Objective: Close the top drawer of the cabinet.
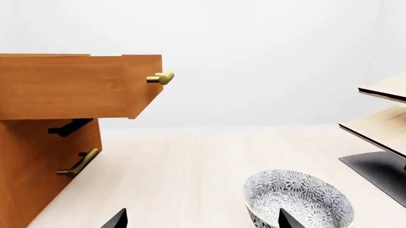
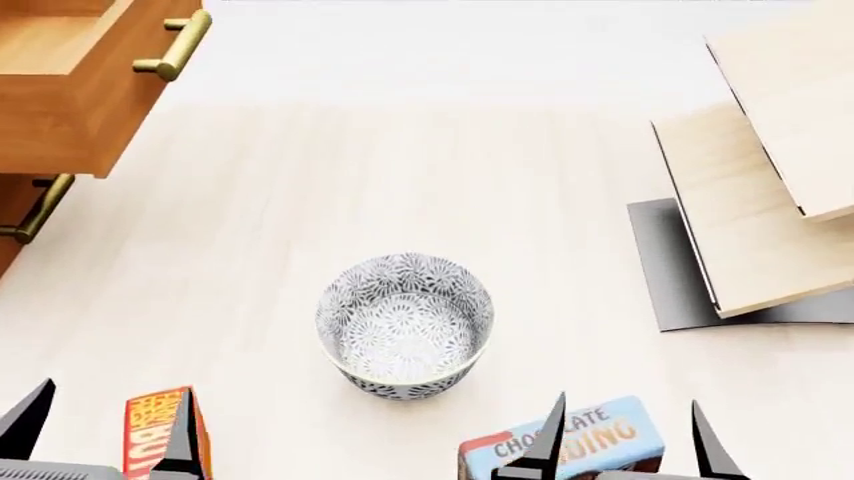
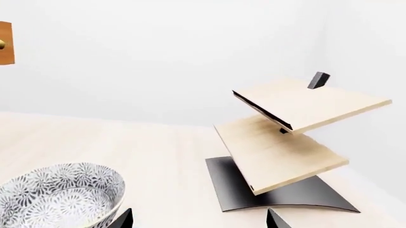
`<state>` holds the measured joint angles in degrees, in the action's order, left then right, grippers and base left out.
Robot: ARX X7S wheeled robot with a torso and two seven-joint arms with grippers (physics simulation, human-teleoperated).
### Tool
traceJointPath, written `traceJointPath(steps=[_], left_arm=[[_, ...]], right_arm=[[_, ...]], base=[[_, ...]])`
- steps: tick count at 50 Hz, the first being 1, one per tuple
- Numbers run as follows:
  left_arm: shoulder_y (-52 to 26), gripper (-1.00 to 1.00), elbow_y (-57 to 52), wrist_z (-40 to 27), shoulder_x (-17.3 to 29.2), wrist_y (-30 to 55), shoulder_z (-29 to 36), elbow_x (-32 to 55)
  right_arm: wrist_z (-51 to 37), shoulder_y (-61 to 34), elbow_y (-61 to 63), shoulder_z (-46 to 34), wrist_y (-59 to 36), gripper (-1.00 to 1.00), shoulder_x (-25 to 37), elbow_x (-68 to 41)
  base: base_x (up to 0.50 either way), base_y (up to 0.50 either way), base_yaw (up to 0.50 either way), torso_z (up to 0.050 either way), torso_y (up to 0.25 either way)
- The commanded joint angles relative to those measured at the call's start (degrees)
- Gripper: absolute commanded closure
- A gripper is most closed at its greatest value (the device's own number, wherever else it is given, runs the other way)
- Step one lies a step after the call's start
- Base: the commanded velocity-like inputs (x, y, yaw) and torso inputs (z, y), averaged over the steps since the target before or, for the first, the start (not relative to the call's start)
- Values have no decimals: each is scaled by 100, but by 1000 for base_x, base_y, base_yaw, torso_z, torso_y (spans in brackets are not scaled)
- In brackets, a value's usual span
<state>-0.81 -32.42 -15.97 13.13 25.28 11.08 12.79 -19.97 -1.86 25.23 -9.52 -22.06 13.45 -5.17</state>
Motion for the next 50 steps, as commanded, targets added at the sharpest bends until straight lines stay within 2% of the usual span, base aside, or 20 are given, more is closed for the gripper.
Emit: traceJointPath(steps=[1, 6, 26, 50], left_arm=[[0, -100, 15, -29, 36, -25, 30, 23], [-6, -100, 16, -39, 52, -32, 45, 38], [-67, -100, 68, -86, 99, -50, 113, 75], [-38, -100, 94, -144, 154, -122, 140, 152]], right_arm=[[-31, -12, -7, -30, -15, -100, 24, -22], [-33, -4, -6, -21, 28, -100, 29, -62], [-86, -78, -86, -24, 26, -100, 39, -167], [-187, -92, -109, -46, 13, -100, 75, -218]], base=[[316, 0, 0, 0, 0], [319, 0, 0, 0, 0], [15, -4, 0, 0, 0], [361, -114, 0, 0, 0]])
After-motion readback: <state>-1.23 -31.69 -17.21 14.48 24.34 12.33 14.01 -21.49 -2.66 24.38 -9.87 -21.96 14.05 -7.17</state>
